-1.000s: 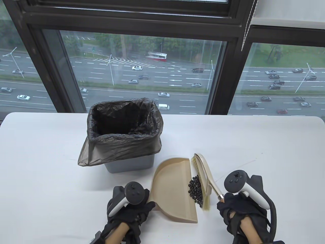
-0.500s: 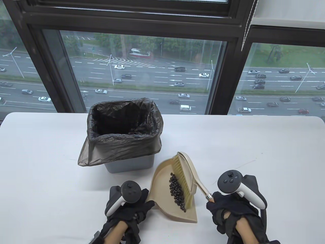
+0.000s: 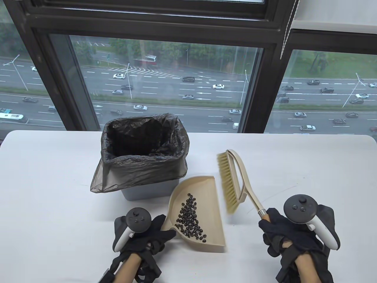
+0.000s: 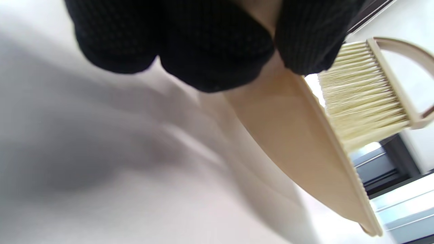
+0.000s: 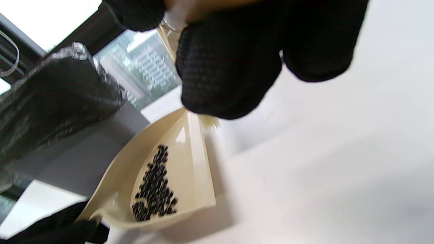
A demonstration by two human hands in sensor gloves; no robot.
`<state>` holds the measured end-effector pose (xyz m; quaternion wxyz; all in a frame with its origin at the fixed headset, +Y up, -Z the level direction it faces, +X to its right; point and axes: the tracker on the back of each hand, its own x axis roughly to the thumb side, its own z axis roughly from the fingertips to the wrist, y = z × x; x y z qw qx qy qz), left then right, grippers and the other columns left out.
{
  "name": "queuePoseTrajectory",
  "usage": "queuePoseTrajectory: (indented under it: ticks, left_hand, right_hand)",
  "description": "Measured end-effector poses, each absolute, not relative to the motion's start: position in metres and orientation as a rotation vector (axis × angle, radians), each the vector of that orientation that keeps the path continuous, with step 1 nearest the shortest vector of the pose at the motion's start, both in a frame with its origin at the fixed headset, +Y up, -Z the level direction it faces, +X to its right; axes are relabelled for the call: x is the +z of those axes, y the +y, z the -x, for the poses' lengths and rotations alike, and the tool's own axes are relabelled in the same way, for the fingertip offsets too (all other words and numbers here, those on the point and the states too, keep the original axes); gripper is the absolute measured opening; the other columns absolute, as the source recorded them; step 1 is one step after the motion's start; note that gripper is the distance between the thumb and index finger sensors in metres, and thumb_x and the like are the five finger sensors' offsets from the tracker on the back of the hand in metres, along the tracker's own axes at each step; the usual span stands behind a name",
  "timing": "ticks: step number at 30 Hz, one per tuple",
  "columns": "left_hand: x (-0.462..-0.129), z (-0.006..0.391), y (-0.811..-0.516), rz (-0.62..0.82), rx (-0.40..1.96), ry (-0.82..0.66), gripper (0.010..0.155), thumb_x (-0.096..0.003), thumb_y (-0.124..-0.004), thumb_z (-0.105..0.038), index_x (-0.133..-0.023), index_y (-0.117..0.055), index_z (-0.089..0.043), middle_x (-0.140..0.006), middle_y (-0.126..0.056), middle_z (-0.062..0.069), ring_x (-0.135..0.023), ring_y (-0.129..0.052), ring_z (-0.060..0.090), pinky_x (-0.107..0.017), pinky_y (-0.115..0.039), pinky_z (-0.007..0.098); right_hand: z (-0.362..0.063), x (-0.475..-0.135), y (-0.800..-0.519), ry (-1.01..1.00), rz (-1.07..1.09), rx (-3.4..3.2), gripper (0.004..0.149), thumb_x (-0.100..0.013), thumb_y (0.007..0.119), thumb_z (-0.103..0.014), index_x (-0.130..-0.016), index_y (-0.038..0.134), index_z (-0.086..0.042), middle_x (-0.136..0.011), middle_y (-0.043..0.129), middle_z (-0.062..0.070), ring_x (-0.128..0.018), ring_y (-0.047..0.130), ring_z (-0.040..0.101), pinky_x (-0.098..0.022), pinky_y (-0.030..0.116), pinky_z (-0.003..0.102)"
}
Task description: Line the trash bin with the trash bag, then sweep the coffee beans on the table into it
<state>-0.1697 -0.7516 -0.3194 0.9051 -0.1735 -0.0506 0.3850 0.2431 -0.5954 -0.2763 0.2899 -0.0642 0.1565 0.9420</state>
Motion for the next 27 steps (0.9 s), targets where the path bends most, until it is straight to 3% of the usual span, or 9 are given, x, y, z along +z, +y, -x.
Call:
queuePoseTrajectory:
  ticks: [9, 13, 16, 22, 27]
  left_hand:
    - [-0.314, 0.170, -0.739, 0.348, 0.920, -0.123, 0.076, -0.0515, -0.079, -0.056, -0.110, -0.056, -0.012, -0.083, -0.092, 0.006, -0.030, -0.106, 0.000, -0.036, -0.092, 0.034]
    - [-0.312, 0.167, -0.736, 0.356, 0.913, -0.147, 0.076, -0.0515, -0.079, -0.056, -0.110, -0.057, -0.012, -0.083, -0.092, 0.006, -0.030, -0.106, 0.000, -0.036, -0.092, 0.034]
    - [-0.310, 0.164, -0.736, 0.354, 0.894, -0.164, 0.076, -0.0516, -0.079, -0.056, -0.110, -0.057, -0.012, -0.083, -0.092, 0.006, -0.030, -0.106, 0.000, -0.036, -0.092, 0.034]
    - [-0.308, 0.156, -0.734, 0.356, 0.861, -0.219, 0.076, -0.0513, -0.079, -0.056, -0.109, -0.057, -0.012, -0.084, -0.092, 0.006, -0.029, -0.106, 0.000, -0.036, -0.092, 0.034]
    - [-0.303, 0.145, -0.708, 0.322, 0.862, -0.295, 0.075, -0.0514, -0.080, -0.055, -0.109, -0.058, -0.012, -0.084, -0.093, 0.006, -0.029, -0.106, 0.000, -0.036, -0.092, 0.034]
  right_hand:
    - [-0.245, -0.296, -0.631, -0.077, 0.251, 2.473, 0.067, -0.050, 0.070, -0.042, -0.104, 0.050, -0.008, -0.067, 0.093, 0.002, -0.033, 0.103, 0.015, -0.044, 0.084, 0.044]
    - [-0.240, -0.303, -0.681, -0.240, 0.229, 2.334, 0.067, -0.049, 0.071, -0.042, -0.103, 0.052, -0.008, -0.066, 0.093, 0.002, -0.032, 0.103, 0.015, -0.043, 0.084, 0.045]
    - [-0.242, -0.303, -0.702, -0.277, 0.241, 2.345, 0.066, -0.049, 0.072, -0.042, -0.103, 0.053, -0.008, -0.066, 0.094, 0.003, -0.031, 0.103, 0.015, -0.042, 0.084, 0.045]
    - [-0.255, -0.298, -0.702, -0.285, 0.258, 2.342, 0.066, -0.049, 0.072, -0.042, -0.102, 0.055, -0.007, -0.066, 0.094, 0.002, -0.031, 0.103, 0.014, -0.043, 0.084, 0.044]
    - [-0.268, -0.296, -0.704, -0.274, 0.292, 2.258, 0.066, -0.049, 0.072, -0.042, -0.102, 0.055, -0.007, -0.066, 0.094, 0.003, -0.031, 0.103, 0.014, -0.043, 0.084, 0.044]
